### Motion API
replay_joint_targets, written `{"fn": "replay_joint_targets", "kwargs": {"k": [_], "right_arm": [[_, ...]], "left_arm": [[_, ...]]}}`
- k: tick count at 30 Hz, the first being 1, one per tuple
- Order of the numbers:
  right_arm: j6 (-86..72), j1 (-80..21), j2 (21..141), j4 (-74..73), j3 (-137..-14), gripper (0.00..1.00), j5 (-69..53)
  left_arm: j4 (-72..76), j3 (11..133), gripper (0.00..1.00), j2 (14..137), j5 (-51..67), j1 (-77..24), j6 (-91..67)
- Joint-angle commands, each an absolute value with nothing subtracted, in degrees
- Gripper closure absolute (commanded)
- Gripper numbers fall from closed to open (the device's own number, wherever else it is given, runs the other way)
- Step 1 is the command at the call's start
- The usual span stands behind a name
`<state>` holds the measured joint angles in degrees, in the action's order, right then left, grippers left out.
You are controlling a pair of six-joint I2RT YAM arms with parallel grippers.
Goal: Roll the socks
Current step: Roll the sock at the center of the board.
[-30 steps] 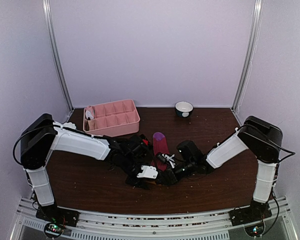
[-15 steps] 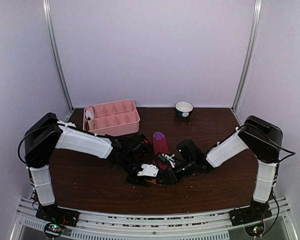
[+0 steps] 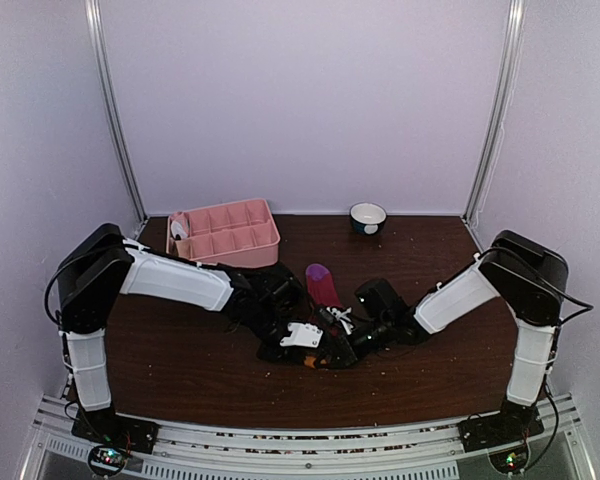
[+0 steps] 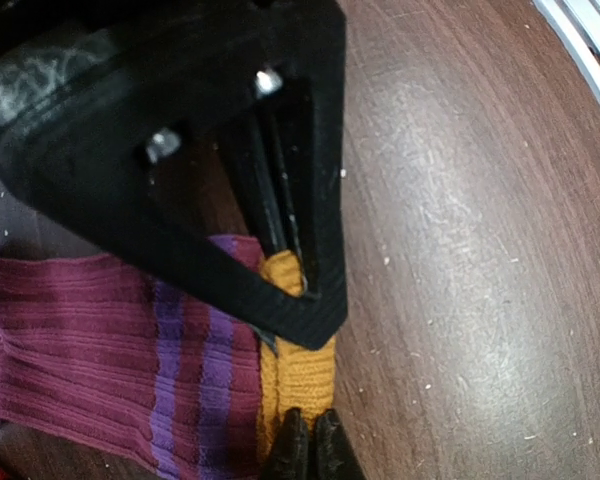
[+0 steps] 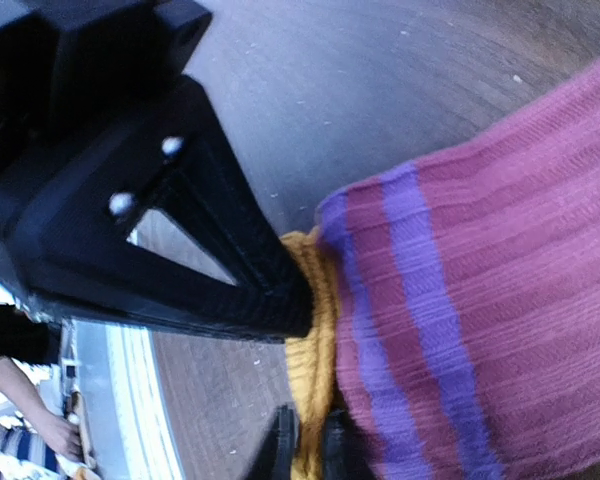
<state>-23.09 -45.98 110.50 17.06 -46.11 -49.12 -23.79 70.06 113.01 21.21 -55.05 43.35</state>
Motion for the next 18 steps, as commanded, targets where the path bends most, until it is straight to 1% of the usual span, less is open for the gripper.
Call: {"fn": "replay_joint_targets", "kwargs": {"k": [1, 2, 4, 9, 14, 15, 16, 17, 18], "right_arm": [[-23.07, -45.39, 109.67, 8.16, -42.26, 0.79, -42.55], [-22.70, -45.39, 108.85, 8.32, -41.94, 0.73, -41.90], [-21.35, -45.42, 106.81, 7.95, -41.33, 0.70, -40.29], [-15.98, -45.36, 98.35, 8.05, -36.65, 0.66, -33.03], [-13.45, -45.59, 88.79, 13.92, -28.43, 0.63, -24.63], [-13.15, -45.88, 86.79, 15.10, -26.77, 0.57, -22.65], [-12.72, -46.46, 84.42, 16.39, -25.14, 0.39, -20.23], [-11.95, -47.25, 82.13, 17.42, -23.52, 0.05, -18.02], [-11.07, -48.46, 79.77, 17.71, -22.56, 0.00, -14.61]], "left_arm": [[-30.99, 70.30, 0.98, 116.25, 21.06, -54.76, 43.71], [-32.21, 70.84, 0.99, 116.55, 21.58, -54.76, 43.33], [-34.92, 72.02, 0.99, 117.00, 23.39, -54.76, 42.56], [-40.37, 74.23, 1.00, 116.98, 29.38, -54.30, 40.12], [-43.95, 75.27, 1.00, 117.37, 34.78, -53.36, 37.45], [-45.19, 75.77, 1.00, 117.67, 35.78, -53.31, 37.13], [-46.39, 76.33, 1.00, 117.93, 36.77, -53.27, 36.97], [-47.54, 76.90, 1.00, 118.27, 37.95, -53.26, 36.61], [-48.63, 77.45, 1.00, 118.54, 39.05, -53.26, 36.46]]}}
